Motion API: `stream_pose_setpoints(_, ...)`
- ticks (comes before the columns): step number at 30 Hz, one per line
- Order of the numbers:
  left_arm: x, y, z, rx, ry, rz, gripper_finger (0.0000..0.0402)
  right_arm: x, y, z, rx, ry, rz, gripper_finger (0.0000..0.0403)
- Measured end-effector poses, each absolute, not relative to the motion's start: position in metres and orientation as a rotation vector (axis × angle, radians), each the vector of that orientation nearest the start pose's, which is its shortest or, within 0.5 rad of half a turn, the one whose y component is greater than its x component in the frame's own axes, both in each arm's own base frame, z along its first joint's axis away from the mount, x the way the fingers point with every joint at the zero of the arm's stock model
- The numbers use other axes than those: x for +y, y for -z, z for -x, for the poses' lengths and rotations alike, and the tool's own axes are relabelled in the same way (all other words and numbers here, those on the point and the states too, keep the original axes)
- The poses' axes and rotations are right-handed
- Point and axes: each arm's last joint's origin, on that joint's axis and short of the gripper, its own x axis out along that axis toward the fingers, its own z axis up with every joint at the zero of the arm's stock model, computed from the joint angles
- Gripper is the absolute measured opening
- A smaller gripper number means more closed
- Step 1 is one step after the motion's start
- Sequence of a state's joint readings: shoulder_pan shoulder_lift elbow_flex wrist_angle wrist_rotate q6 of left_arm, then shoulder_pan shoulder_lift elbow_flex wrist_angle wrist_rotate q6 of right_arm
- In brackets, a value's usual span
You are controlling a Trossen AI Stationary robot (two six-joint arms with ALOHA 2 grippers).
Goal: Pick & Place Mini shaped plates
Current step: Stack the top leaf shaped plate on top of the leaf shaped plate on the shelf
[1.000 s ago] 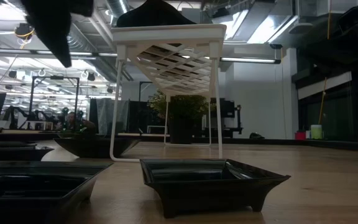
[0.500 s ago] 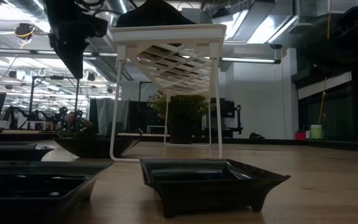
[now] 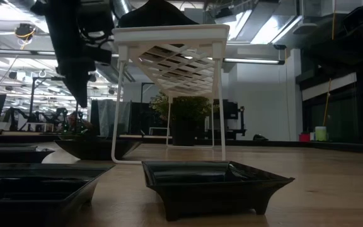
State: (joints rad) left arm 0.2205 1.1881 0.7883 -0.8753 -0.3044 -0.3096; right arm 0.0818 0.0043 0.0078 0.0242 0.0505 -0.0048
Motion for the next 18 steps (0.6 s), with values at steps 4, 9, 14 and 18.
stream_pose_setpoints(4, 0.051, -0.207, -0.191, 1.221, -0.586, 0.147, 0.0072, 0.007, -0.168, -0.097, -0.028, -0.031, 0.003, 0.0085)
stream_pose_setpoints(9, 0.051, -0.199, -0.188, 1.245, -0.552, 0.101, 0.0072, 0.006, -0.168, -0.097, -0.028, -0.031, 0.003, 0.0085)
stream_pose_setpoints(14, 0.050, -0.186, -0.187, 1.232, -0.518, 0.063, 0.0072, 0.007, -0.168, -0.097, -0.028, -0.031, 0.003, 0.0085)
stream_pose_setpoints(18, 0.050, -0.176, -0.184, 1.229, -0.516, 0.043, 0.0072, 0.006, -0.168, -0.097, -0.028, -0.031, 0.003, 0.0085)
